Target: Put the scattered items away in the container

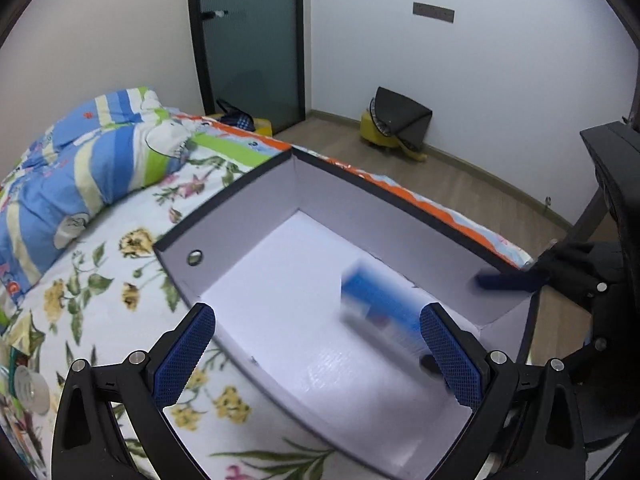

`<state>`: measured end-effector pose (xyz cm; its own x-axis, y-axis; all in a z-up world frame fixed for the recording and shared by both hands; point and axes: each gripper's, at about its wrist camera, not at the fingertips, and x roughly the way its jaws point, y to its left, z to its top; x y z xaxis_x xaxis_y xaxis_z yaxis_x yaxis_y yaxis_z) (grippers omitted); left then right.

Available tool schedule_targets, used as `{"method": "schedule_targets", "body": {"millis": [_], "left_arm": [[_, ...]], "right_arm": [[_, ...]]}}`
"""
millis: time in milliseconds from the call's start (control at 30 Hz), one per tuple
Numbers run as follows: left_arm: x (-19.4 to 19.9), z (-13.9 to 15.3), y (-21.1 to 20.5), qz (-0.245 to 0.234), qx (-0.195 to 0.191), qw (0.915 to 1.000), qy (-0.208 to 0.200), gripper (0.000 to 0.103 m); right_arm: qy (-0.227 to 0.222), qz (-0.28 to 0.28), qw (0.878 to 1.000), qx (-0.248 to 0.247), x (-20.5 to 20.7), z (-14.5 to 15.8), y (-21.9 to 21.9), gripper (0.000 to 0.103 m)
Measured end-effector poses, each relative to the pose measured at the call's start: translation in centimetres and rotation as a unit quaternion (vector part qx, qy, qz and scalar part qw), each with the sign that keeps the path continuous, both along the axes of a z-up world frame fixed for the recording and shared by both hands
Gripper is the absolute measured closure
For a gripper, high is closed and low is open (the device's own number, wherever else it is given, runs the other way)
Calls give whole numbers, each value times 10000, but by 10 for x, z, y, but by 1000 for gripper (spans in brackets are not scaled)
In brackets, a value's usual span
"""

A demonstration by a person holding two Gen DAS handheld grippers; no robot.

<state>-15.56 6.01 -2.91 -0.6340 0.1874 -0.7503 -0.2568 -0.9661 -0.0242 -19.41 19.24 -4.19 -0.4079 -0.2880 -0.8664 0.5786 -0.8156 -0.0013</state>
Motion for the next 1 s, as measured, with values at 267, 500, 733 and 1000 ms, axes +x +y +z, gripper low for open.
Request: {"method": "schedule_targets", "body": {"millis": [267,500,733,1000], "left_arm": [[16,9,-19,130,10,9998,174,1],[75,32,-88,504,-141,9978,404,10],[161,41,-246,1812,-37,9827,376,10],[255,15,-456,3771,-110,9259,176,10]], "right_arm": [[366,-213,9990,-109,14,19,6,12],[808,63,9956,-481,59,63,-16,12],[804,711,9886,-1056,106,84,-107,10],[147,1963,9740,-1118,167,36,-298,9]]}}
